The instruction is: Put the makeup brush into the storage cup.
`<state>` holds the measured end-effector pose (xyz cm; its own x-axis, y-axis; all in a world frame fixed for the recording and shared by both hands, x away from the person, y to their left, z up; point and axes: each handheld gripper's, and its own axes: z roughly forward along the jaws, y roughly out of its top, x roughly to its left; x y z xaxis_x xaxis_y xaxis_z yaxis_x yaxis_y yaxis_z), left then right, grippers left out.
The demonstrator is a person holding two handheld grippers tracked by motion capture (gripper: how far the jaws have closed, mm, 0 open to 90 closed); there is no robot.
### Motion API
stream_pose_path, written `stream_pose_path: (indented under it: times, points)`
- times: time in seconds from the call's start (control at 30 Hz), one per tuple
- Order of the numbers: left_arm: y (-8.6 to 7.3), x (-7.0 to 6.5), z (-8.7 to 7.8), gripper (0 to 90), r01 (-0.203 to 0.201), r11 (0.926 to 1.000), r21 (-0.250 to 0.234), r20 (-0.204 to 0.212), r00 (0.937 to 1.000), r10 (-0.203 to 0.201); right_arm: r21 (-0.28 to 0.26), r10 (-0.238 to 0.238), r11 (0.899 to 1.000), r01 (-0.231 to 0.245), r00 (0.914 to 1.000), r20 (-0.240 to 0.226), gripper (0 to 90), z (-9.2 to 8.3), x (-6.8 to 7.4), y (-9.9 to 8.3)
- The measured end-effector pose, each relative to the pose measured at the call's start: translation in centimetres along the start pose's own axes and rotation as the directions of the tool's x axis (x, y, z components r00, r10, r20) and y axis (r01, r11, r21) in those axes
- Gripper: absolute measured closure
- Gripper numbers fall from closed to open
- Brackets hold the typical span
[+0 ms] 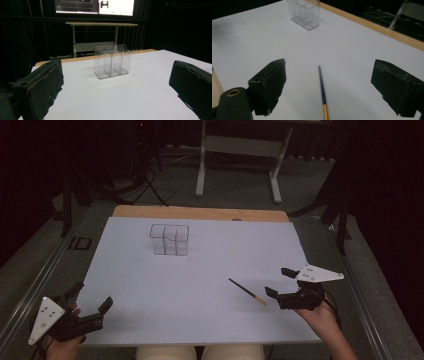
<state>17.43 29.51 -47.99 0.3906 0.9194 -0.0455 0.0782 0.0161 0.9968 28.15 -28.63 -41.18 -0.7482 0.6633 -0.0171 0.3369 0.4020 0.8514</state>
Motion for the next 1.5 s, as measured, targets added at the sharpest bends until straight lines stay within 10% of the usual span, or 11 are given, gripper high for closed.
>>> stream_pose_path:
  times: [0.47,1.5]
  points:
    - [0.0,0.0,0.2,0.7,-0.002,1.0000,0.001,0.015,0.9999,0.002,0.196,0.019,0.981,-0.004,0.9971,-0.074,16.6,2.9,-0.4,0.1]
    - [0.0,-0.3,0.3,0.6,-0.011,0.9999,0.005,0.034,0.9994,0.011,0.501,0.036,0.865,0.018,0.9946,-0.098,35.8,8.7,-1.3,-0.5]
